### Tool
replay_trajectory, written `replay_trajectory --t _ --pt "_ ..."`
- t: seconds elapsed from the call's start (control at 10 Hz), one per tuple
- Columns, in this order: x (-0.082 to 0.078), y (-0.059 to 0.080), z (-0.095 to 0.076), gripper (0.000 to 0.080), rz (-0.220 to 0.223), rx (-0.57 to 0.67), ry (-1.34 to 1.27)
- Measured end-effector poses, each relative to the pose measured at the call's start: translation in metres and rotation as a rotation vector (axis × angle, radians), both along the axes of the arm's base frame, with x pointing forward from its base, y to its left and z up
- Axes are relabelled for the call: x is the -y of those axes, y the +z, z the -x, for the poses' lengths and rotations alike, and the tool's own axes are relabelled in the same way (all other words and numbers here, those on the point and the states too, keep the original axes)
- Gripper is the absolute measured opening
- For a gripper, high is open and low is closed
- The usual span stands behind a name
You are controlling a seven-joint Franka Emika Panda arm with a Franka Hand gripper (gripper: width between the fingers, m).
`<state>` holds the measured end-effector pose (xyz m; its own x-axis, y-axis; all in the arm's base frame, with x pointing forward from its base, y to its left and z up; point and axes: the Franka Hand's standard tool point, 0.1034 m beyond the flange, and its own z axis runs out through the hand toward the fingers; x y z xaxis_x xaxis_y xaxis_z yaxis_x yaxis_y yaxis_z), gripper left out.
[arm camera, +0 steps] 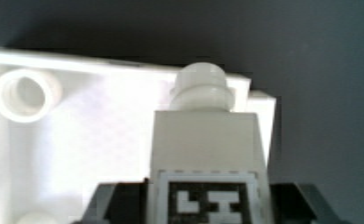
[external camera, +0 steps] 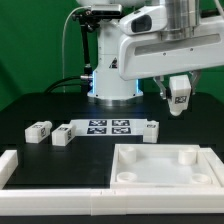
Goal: Assemble one leg
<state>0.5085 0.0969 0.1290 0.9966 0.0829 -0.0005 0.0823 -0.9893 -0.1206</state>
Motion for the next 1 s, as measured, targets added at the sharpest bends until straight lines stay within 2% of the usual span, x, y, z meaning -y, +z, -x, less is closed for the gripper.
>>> replay_trajectory --t 0.1,0.3,0.4,0.5,0.6,1.0 --pt "0.003 -0.002 0.005 0.0288 0.007 0.093 -0.008" --pt "0.007 0.000 -0.002 0.0288 0.009 0.313 -0.029" --pt "0.008 -0.002 0.000 0.0288 0.008 0.396 -0.036" --pt "0.005 -0.010 -0.005 0.0288 0.013 0.362 0.020" --pt "-0.003 -0.010 -0.024 0.0288 0.002 0.375 0.031" --pt "-0.036 -0.019 -0.077 0.0288 -0.037 0.410 0.053"
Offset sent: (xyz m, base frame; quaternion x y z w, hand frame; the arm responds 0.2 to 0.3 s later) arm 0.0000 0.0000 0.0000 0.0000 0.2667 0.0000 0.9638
